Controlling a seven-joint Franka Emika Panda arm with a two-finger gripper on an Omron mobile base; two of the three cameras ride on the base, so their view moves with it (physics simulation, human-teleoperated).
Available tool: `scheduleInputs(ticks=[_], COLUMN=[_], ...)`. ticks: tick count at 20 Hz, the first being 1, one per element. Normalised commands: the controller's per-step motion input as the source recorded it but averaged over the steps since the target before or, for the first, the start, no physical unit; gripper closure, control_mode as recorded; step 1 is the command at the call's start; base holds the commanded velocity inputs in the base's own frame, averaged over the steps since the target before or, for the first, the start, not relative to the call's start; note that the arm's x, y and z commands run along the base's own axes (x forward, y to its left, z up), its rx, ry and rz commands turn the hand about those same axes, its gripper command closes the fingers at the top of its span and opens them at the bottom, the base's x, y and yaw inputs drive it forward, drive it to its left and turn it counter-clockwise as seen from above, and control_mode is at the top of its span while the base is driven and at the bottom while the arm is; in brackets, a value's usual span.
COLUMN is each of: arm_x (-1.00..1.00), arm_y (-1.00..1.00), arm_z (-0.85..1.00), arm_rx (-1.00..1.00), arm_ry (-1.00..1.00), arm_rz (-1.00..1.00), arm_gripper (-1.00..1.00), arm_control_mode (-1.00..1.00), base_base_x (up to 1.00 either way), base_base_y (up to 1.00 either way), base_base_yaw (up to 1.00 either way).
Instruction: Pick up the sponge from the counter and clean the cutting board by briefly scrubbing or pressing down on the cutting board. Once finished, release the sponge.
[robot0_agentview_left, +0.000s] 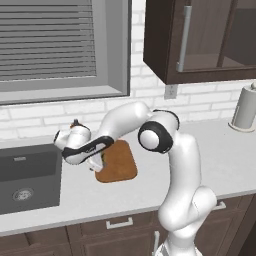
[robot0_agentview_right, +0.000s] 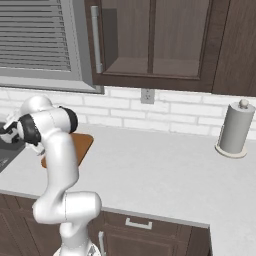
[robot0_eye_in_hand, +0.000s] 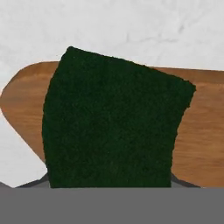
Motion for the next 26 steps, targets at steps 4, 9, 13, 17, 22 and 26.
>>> scheduleInputs(ticks=[4, 9, 13, 17, 22, 26], arm_x=[-0.06, 0.01, 0.03, 0.00, 0.00, -0.01], arm_y=[-0.42, -0.18, -0.11, -0.43, -0.34, -0.27], arm_z=[-0.15, -0.25, -0.27, -0.02, -0.19, 0.00], arm_rx=[0.00, 0.00, 0.00, 0.01, 0.00, 0.00], arm_ry=[-0.11, -0.07, 0.00, 0.02, 0.07, 0.00], arm_rz=[0.00, 0.00, 0.00, 0.00, 0.00, 0.00], arm_gripper=[1.00, 1.00, 1.00, 1.00, 1.00, 1.00], arm_control_mode=[-1.00, -1.00, -1.00, -1.00, -1.00, -1.00], base_base_x=[0.00, 0.00, 0.00, 0.00, 0.00, 0.00], base_base_y=[0.00, 0.00, 0.00, 0.00, 0.00, 0.00], base_base_yaw=[0.00, 0.00, 0.00, 0.00, 0.00, 0.00])
